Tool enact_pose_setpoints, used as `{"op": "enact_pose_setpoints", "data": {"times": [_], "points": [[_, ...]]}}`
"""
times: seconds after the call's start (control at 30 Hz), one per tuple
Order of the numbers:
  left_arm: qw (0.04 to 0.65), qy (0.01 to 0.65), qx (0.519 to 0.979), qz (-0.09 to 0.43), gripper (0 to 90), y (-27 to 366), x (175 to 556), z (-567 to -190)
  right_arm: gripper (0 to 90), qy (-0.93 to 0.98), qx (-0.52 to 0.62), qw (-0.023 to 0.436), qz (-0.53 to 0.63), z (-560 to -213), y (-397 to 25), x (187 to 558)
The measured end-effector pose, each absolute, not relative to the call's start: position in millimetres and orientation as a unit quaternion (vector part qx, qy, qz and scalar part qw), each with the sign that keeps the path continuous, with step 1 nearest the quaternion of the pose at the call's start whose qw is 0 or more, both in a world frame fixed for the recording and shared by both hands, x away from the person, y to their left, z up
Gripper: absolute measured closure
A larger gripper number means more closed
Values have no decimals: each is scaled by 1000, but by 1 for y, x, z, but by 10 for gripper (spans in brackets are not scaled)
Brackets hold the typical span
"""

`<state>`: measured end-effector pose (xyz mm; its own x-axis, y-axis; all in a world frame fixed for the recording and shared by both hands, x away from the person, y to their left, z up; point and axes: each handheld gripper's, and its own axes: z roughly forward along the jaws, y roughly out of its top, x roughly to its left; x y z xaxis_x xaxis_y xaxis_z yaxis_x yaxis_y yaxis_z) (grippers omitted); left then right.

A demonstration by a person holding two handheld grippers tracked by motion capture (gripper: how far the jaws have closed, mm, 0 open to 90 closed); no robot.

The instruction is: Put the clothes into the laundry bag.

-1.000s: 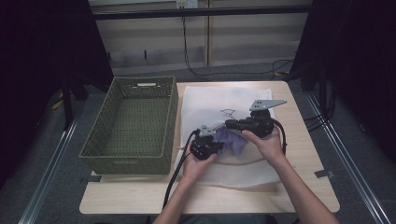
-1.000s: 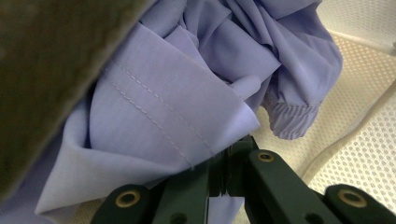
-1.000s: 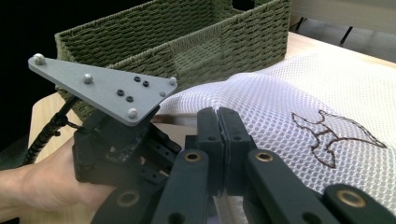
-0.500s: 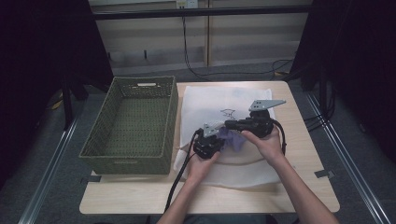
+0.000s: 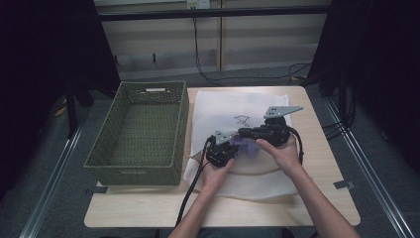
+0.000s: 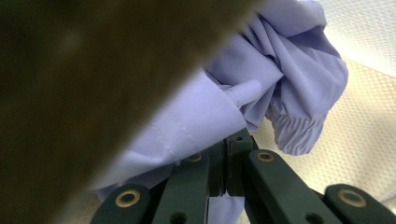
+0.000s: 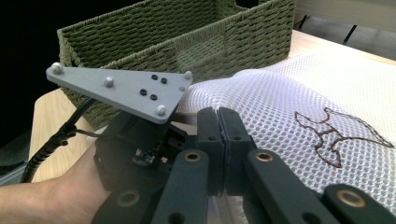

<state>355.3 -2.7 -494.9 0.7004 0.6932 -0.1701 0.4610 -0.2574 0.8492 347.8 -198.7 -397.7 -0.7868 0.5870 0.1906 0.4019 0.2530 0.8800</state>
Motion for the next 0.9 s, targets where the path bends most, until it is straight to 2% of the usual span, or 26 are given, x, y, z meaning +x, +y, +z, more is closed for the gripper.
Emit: {"op": "enact_pose_setpoints", "data": {"times": [0.57,0.77,0.9], "points": [[467,382,787,132,875,-6,359,-501,893,793,311,81,518,-401,-196,348],[462,372,796,119,760,-2,357,-498,892,789,316,82,520,-400,-199,349],[461,362,802,110,642,1,353,-494,892,788,318,84,521,-400,-200,349]]}}
